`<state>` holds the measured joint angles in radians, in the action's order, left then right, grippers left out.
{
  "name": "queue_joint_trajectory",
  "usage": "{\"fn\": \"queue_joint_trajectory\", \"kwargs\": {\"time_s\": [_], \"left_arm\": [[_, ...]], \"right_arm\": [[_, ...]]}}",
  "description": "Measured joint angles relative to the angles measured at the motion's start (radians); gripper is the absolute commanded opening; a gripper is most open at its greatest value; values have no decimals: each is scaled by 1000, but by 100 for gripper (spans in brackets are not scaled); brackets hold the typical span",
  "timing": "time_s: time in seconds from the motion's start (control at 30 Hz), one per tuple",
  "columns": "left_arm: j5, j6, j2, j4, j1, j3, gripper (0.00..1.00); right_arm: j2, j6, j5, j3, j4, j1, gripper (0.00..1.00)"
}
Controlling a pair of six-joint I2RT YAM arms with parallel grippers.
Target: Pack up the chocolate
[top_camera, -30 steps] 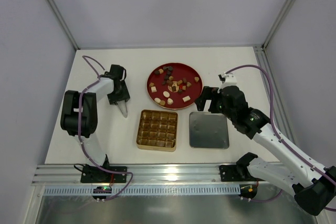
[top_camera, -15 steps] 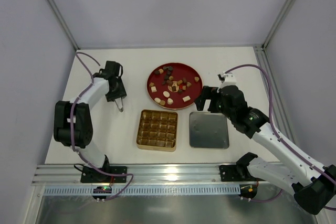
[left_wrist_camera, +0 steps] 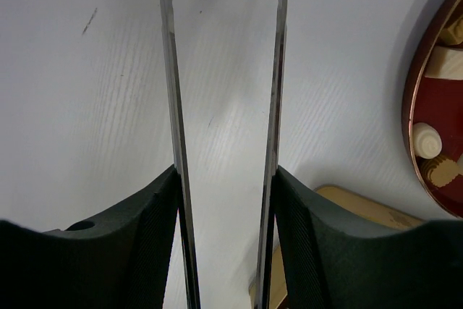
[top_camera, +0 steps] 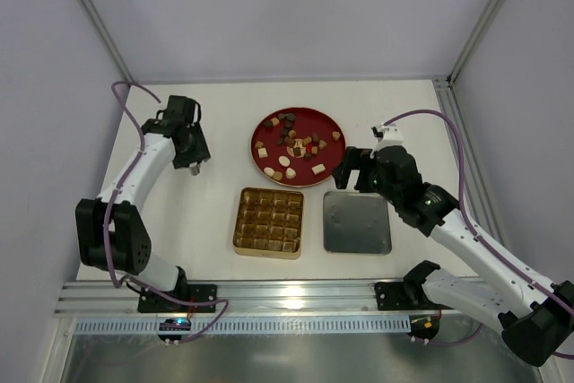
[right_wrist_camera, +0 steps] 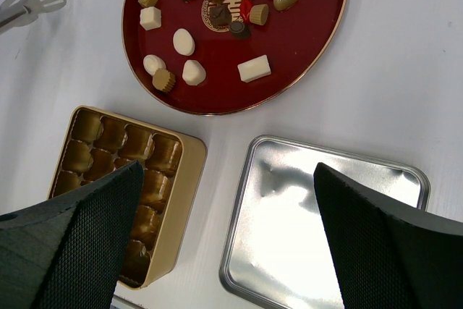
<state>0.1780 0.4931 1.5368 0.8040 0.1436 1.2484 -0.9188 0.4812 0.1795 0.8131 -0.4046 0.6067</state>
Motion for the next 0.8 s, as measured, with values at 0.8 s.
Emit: {"fn": "queue_joint_trajectory", "kwargs": {"time_s": [0.8], "left_arm": [[-70,-7,-68,195,129,272,52]], "right_arm": [[0,0,16,0,-5,0,100]]}}
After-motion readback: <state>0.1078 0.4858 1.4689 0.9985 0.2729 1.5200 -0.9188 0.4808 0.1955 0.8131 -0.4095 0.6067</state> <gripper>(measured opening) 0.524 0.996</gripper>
